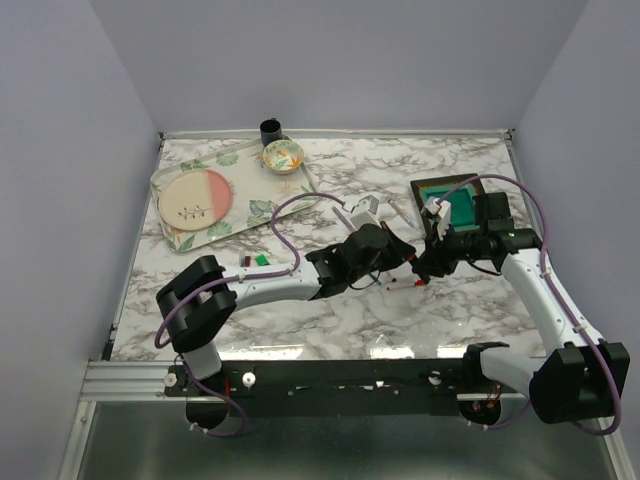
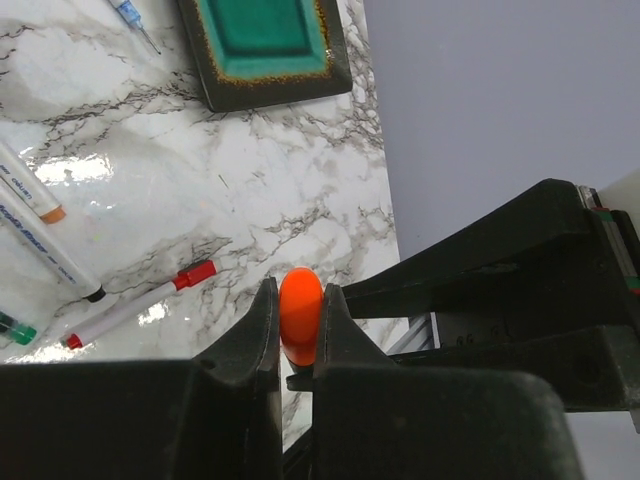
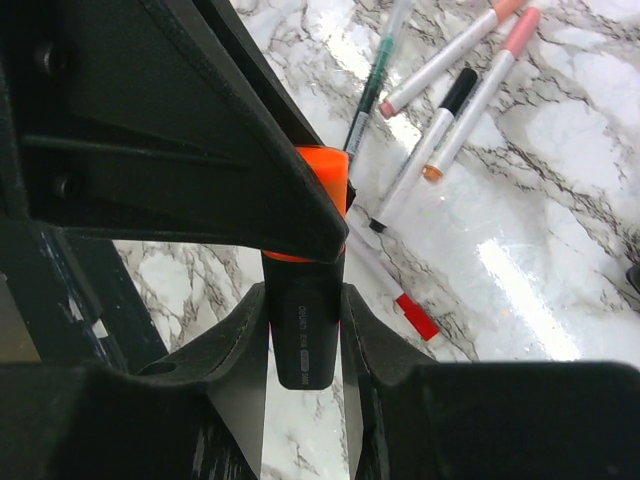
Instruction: Open the pen caps
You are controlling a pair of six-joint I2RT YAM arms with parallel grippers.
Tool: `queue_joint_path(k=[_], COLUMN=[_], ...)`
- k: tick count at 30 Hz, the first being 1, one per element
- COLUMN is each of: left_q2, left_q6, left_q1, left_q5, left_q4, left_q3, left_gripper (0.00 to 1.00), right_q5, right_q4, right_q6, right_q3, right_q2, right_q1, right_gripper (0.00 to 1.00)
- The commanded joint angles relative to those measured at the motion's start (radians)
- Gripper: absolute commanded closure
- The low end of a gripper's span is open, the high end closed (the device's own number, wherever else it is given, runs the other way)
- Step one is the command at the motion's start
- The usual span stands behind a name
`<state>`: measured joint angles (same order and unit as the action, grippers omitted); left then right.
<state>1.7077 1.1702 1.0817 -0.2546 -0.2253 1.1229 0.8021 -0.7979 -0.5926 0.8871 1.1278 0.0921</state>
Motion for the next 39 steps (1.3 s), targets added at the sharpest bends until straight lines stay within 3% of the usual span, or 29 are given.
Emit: queue_joint_path(k=[1, 5, 9, 20, 21, 22, 25, 26, 28, 30, 39], left_q2=[-0.092, -0.222, -0.284, -0.384, -0.393, -0.396, -0.402, -0.404, -0.410, -0.418, -0.410], left_q6=[0.020, 0.158, 0.174, 0.138, 0.128, 0.120, 0.085, 0.074, 0.063, 0.060, 0.083], left_q1=[-0.052, -0.246, -0.360, -0.436, -0.434, -0.434, -0.433, -0.430, -0.411, -0.381, -0.284], left_q5=[-0.087, -0.019, 0.061, 0.115, 0.126, 0.138, 0.204, 0.227, 0.255, 0.253, 0.187], left_q4=[-0.088, -0.203, -0.214, -0.233, -0.230, -0.227, -0.217, -0.220, -0.217, -0.204, -0.180], left_q3=[-0.124, -0.267, -0.321, -0.420, -0.420, -0.414, -0.407, -0.407, -0.410, -0.411, -0.393], left_gripper=[1.00, 1.00, 1.00, 1.00, 1.00, 1.00, 1.00, 1.00, 1.00, 1.00, 1.00], right_q5=[0.031, 0.006, -0.044, -0.127, -0.107, -0.069, -0.002, 0.015, 0.070, 0.080, -0.222], right_q4=[-0.029, -0.032, -0.018, 0.043, 0.045, 0.048, 0.075, 0.094, 0.127, 0.173, 0.239], right_q6=[-0.022, -0.029, -0.015, 0.047, 0.042, 0.039, -0.005, -0.024, -0.064, -0.038, 0.086], right_q3=[0.015, 0.007, 0.006, 0.010, 0.016, 0.021, 0.056, 0.068, 0.107, 0.154, 0.328], right_q2=[0.015, 0.017, 0.035, 0.061, 0.055, 0.047, 0.024, 0.021, 0.024, 0.070, 0.265], right_q1=[0.034, 0.069, 0.121, 0.150, 0.150, 0.150, 0.150, 0.150, 0.153, 0.173, 0.429], right_gripper=[0.99, 0.99, 0.99, 0.99, 0.88, 0.55, 0.17, 0.10, 0.00, 0.00, 0.00])
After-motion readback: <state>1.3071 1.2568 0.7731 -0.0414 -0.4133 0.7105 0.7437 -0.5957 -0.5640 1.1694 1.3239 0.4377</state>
